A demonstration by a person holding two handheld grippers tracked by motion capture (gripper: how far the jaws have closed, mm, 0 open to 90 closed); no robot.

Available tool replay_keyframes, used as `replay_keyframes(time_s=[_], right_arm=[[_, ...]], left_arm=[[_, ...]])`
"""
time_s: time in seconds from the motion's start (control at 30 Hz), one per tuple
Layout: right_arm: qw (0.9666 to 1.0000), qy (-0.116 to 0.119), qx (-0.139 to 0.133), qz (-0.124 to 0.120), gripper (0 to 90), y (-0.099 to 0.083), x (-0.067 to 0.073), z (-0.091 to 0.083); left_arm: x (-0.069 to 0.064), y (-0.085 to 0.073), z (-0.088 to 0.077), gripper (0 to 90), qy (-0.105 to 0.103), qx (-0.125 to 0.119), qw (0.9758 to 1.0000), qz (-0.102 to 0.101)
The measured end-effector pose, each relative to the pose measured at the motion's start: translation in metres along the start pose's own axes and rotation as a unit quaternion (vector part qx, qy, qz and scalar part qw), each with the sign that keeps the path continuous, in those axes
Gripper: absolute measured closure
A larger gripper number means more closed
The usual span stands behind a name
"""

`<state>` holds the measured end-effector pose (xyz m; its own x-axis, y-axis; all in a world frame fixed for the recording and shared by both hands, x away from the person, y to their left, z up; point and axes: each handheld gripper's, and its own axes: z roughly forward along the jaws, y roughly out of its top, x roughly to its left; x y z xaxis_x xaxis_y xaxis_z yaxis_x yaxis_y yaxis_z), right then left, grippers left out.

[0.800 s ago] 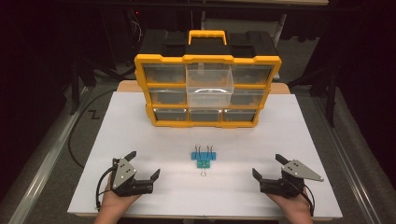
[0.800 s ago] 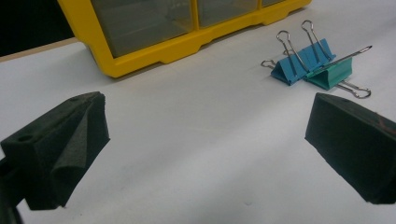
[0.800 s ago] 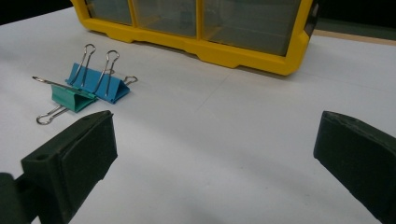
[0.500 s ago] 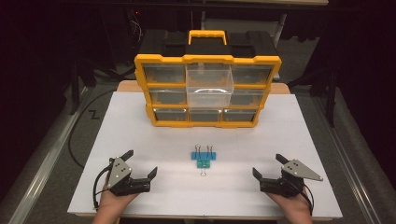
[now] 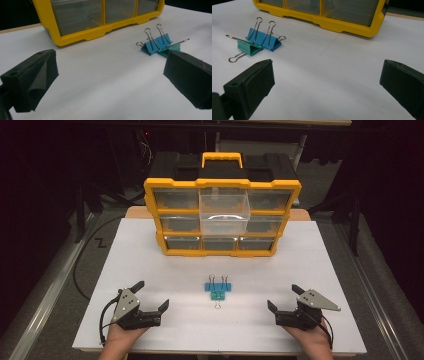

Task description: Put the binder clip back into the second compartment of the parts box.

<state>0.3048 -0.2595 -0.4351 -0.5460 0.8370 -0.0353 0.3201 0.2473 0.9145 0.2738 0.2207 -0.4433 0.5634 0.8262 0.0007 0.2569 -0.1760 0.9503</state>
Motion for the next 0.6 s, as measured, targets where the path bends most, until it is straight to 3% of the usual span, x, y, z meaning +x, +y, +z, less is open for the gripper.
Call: replay_keyframes(time_s=[0.17,0.43,0.6], right_arm=[[0.9999,0.002,0.013,-0.004,0.1,0.004,0.004,0.006],[0.9985,0.01,0.051,-0.014,0.1,0.008,0.006,0.016],[0.9963,0.016,0.084,-0.013,0.1,0.013,0.008,0.021]], left_arm=[[0.002,0.001,-0.001,0.8,-0.007,0.001,0.9998,-0.02],[0.001,0.001,-0.002,1.4,-0.019,-0.014,0.9997,-0.009],[0.003,0.002,0.0,2.0,-0.02,-0.003,0.9998,-0.008]])
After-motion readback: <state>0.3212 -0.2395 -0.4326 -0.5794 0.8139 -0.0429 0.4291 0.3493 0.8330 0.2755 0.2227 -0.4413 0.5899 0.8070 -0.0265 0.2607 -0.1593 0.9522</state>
